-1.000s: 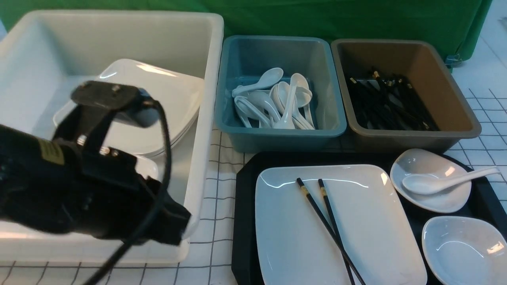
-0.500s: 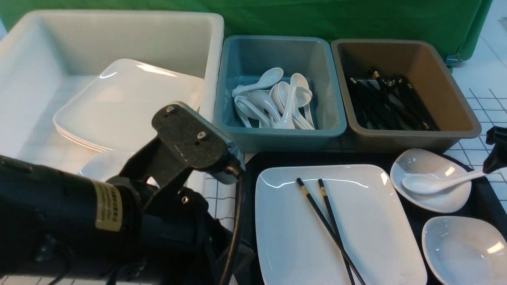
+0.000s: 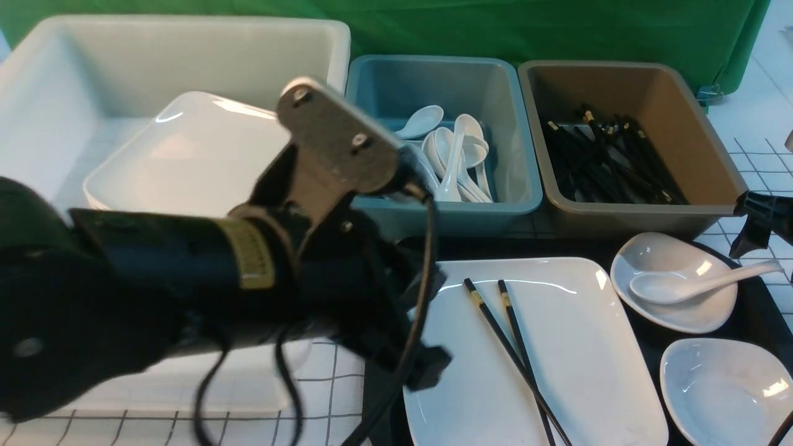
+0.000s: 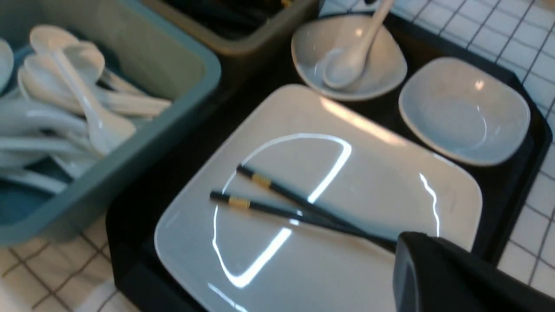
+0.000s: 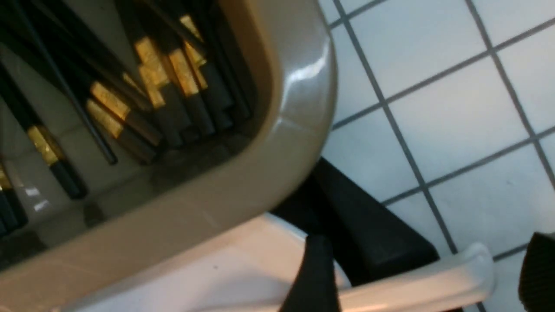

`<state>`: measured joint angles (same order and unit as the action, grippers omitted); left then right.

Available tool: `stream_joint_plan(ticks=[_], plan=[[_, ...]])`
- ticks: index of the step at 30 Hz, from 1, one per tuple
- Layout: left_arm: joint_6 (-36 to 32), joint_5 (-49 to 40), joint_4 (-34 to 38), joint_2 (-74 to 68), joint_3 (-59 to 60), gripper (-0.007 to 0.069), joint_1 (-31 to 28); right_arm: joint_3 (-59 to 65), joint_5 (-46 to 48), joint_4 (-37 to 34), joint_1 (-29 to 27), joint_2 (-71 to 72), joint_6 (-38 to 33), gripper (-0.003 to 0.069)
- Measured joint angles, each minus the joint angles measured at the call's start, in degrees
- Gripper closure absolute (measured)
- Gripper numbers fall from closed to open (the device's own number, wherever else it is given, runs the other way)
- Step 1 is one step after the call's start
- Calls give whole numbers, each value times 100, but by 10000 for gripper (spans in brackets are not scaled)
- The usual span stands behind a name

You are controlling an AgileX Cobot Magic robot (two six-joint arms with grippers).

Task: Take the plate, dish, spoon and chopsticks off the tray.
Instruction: Use the right arm to grab a soup spoon from the plate

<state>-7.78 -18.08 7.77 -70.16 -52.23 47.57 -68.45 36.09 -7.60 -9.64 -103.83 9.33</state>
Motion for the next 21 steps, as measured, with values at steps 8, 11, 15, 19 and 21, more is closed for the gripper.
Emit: stream_joint_plan(ticks=[8, 11, 15, 19, 21], plan=[[-191, 283, 118, -475, -3, 635, 0, 0, -92, 0, 0, -44, 255, 99], [-208, 325, 118, -482, -3, 631, 0, 0, -70, -11, 0, -44, 260, 179], [-208, 338, 118, -482, -3, 628, 0, 0, -77, -11, 0, -44, 266, 270], [-208, 350, 118, -482, -3, 628, 0, 0, -71, -11, 0, -44, 266, 288], [-208, 379, 118, -482, -3, 628, 0, 0, -71, -11, 0, -44, 266, 309]])
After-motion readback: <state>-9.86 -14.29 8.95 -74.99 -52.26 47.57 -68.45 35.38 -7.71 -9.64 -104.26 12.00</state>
